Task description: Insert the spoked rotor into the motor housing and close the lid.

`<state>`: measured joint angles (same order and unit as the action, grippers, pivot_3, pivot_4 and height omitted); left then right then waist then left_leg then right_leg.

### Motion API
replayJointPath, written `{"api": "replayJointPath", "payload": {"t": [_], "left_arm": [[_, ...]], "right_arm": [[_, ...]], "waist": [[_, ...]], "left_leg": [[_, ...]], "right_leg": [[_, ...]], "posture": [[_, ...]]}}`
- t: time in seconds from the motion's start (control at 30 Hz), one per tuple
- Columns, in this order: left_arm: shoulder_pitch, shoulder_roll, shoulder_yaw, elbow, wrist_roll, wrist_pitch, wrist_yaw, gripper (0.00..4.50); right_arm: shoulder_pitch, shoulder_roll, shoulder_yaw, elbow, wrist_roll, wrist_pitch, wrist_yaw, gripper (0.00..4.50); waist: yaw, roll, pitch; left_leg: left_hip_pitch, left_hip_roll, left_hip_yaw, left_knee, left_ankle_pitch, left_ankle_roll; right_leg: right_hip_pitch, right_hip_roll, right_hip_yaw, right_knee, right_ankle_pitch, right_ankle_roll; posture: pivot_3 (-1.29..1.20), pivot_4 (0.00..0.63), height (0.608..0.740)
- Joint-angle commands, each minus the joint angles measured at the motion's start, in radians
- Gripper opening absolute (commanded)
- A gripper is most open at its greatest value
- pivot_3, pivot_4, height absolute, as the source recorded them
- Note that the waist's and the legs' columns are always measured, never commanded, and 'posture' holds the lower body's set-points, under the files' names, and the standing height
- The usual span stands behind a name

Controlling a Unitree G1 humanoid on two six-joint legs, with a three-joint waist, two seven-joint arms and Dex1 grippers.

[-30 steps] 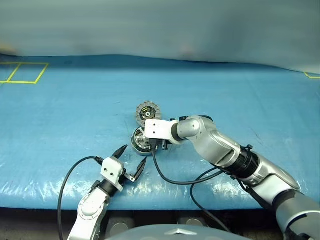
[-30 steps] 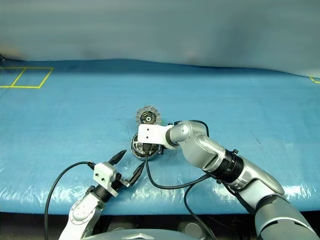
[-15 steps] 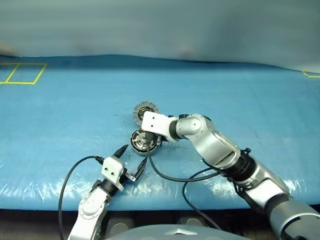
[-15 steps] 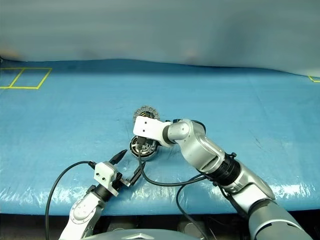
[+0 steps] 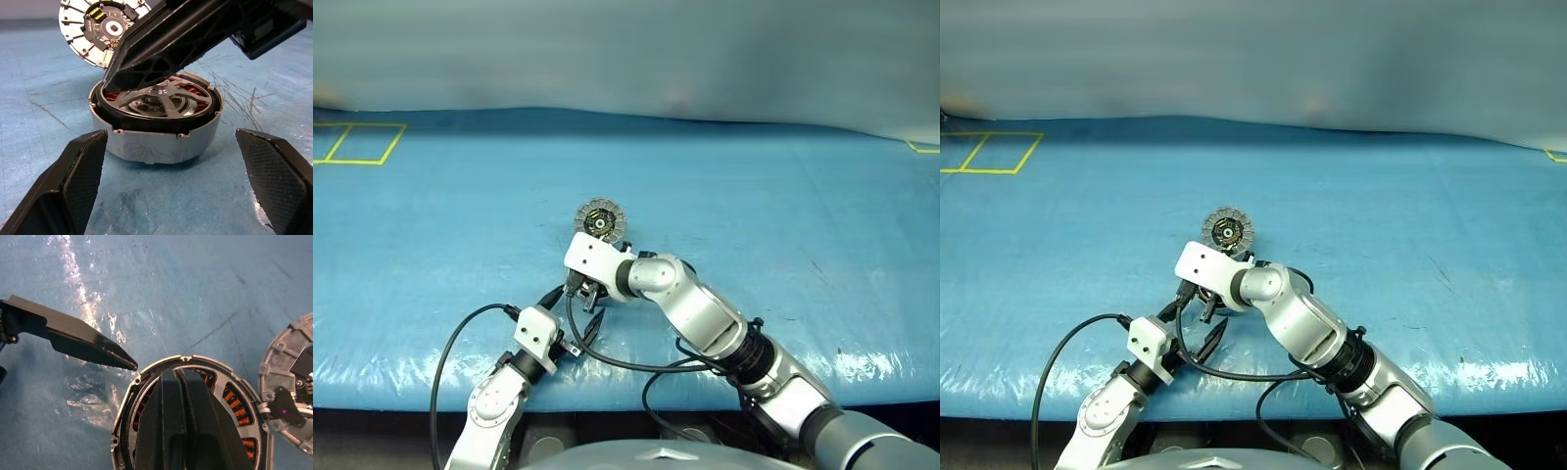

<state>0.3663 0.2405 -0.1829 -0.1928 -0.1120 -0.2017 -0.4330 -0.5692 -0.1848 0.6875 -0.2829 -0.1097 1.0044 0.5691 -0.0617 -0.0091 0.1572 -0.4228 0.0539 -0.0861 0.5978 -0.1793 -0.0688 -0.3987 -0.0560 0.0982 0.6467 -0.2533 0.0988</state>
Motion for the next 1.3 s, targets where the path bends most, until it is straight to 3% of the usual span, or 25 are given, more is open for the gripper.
{"api": "replayJointPath", "payload": {"t": [0.03,0.33,0.53,0.67,0.73,0.9,1.1,1.3], "left_arm": [[0.005,0.002,0.001,-0.041,-0.003,-0.004,0.001,4.5],[0.005,0.001,0.003,-0.046,-0.003,0.0,0.003,4.5],[0.014,0.003,0.013,-0.057,-0.001,-0.002,0.012,4.5],[0.019,-0.001,0.014,-0.052,0.001,-0.006,0.018,4.5],[0.018,-0.003,0.011,-0.049,0.003,-0.007,0.021,4.5],[0.005,-0.007,0.013,-0.044,0.005,-0.008,0.025,4.5],[0.004,-0.009,0.02,-0.039,0.012,-0.016,0.039,4.5],[0.013,-0.018,0.018,-0.042,0.021,-0.025,0.057,4.5]], "right_arm": [[0.011,0.003,0.01,0.019,-0.012,-0.021,-0.028,0.06],[0.007,-0.011,-0.029,-0.039,0.035,-0.001,-0.011,0.06],[-0.052,-0.175,-0.202,-0.149,0.155,-0.022,0.139,0.06],[-0.124,-0.371,-0.164,-0.083,0.122,-0.063,0.236,0.06],[-0.164,-0.399,-0.14,0.005,0.081,-0.089,0.223,0.06],[-0.279,-0.282,-0.155,0.4,-0.022,-0.283,0.066,0.06],[-0.367,-0.127,-0.287,0.823,-0.004,-0.801,-0.091,0.06],[-0.494,-0.003,-0.478,1.139,0.185,-0.764,0.117,0.06]], "waist": [[0.0,0.0,0.0],[0.0,0.0,0.0],[0.001,0.0,0.0],[0.001,0.0,0.0],[-0.001,0.0,0.0],[-0.011,0.0,0.0],[-0.005,0.0,0.001],[-0.007,0.001,0.002]], "left_leg": [[0.0,0.0,0.0,0.0,0.0,0.0],[0.0,0.0,0.0,0.001,0.0,0.0],[0.0,0.0,0.0,0.001,0.0,0.0],[0.0,0.0,0.0,0.001,0.0,0.0],[0.0,0.0,0.0,0.0,0.0,0.0],[0.0,0.0,0.001,0.0,0.0,0.0],[-0.002,-0.001,0.0,-0.002,0.0,0.0],[-0.003,0.0,0.0,-0.002,0.0,0.0]], "right_leg": [[0.0,0.0,0.0,0.0,0.0,0.0],[0.0,0.0,0.0,0.0,0.0,0.0],[0.0,0.0,0.0,0.0,0.0,0.0],[0.0,0.0,0.0,-0.001,0.0,0.0],[0.0,0.0,0.0,-0.001,0.0,0.0],[-0.001,0.0,0.0,0.0,0.0,0.0],[-0.001,0.0,0.0,-0.002,0.006,0.003],[-0.001,0.0,0.0,-0.002,0.007,0.002]], "posture": [[0.0,0.15,0.74],[0.0,0.15,0.74],[0.0,0.15,0.74],[0.0,0.15,0.74],[0.0,0.15,0.74],[0.0,0.15,0.74],[0.0,0.15,0.74],[0.0,0.15,0.74]]}}
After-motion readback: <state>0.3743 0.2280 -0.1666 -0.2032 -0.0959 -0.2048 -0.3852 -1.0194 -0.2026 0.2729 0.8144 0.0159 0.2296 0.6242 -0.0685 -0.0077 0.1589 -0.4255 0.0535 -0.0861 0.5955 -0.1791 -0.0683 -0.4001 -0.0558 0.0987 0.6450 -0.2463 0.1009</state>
